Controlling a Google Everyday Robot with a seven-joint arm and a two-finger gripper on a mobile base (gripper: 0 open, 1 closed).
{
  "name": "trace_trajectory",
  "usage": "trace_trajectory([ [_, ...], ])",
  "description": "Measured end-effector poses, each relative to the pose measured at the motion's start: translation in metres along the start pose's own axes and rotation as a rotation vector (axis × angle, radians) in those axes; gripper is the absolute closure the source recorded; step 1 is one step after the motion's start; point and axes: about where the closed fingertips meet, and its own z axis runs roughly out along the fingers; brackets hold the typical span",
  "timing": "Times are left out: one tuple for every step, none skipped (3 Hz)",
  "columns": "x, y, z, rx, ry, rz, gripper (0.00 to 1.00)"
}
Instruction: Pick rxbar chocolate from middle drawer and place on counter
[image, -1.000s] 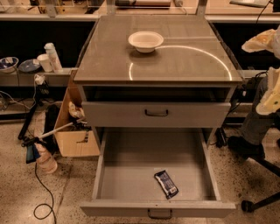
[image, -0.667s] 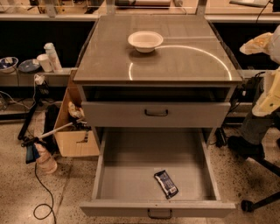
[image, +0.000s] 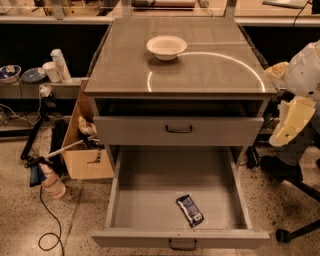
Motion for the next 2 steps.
trace_trajectory([
  [0.014, -0.003, 0.05, -0.05, 0.035, 0.012, 0.0],
  [0.019, 0.003, 0.066, -0.057, 0.023, 0.01, 0.0],
])
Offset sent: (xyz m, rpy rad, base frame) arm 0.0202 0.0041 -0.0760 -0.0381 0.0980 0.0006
